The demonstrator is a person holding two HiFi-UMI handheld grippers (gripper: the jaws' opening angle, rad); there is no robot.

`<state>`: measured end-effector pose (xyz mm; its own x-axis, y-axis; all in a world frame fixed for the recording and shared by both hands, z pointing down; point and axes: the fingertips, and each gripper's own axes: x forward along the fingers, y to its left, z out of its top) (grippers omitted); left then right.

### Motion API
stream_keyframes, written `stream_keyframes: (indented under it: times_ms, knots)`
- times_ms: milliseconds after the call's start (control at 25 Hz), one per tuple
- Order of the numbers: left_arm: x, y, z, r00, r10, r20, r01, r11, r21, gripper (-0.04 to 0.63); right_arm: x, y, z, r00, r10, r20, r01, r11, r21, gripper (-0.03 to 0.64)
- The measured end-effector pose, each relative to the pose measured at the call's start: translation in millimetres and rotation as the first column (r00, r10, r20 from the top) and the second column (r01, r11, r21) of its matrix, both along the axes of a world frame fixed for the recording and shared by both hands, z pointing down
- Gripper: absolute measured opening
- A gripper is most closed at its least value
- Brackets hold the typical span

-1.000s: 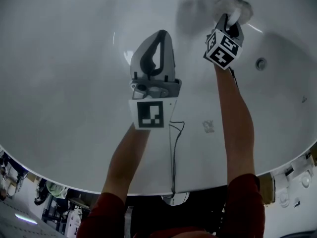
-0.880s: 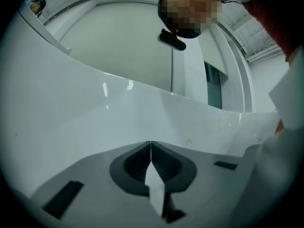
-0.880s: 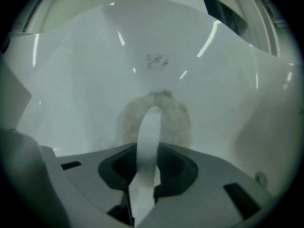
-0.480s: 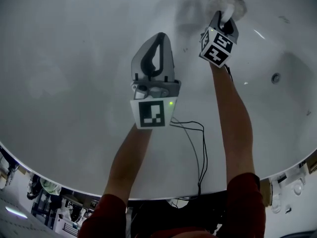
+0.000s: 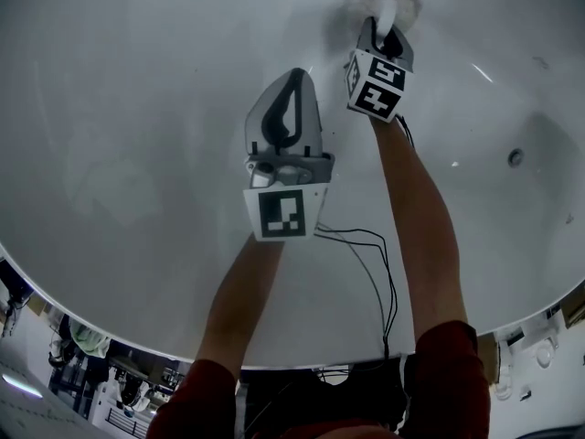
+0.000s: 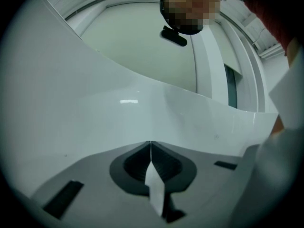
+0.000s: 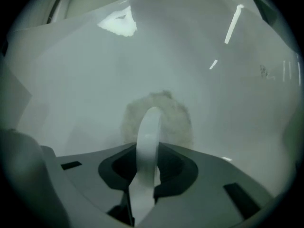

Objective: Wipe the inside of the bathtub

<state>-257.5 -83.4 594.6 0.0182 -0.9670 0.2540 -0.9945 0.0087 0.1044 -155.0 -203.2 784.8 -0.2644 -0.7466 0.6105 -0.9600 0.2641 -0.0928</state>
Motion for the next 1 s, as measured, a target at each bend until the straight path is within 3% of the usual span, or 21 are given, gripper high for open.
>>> stream_keyframes:
  times_ms: [120, 480, 880, 1000]
  knots:
    - [-0.4, -7.3, -17.0, 1.000, -0.003, -0.003, 0.003, 1.000, 0.000, 0.015, -9.5, -5.3, -12.7, 0.998, -0.062, 0.012, 0.062, 0.998, -0.033, 0.094]
    - [80.7, -13.6, -53.8, 0.995, 0.090, 0.037, -0.090, 0.996, 0.012, 0.017, 71.3, 4.0, -75.6, 0.997, -0.060, 0.046, 0.058, 0.998, 0.040, 0.094]
    - [136.5, -30.0, -98.0, 0.979, 0.188, 0.082, -0.194, 0.978, 0.072, 0.015, 169.6, 49.5, -179.7, 0.993, 0.072, 0.091, -0.085, 0.985, 0.148, 0.094]
    - [196.8, -32.5, -103.4, 0.968, 0.234, 0.094, -0.242, 0.967, 0.079, 0.017, 237.1, 65.0, -195.2, 0.990, 0.121, 0.076, -0.132, 0.979, 0.155, 0.094]
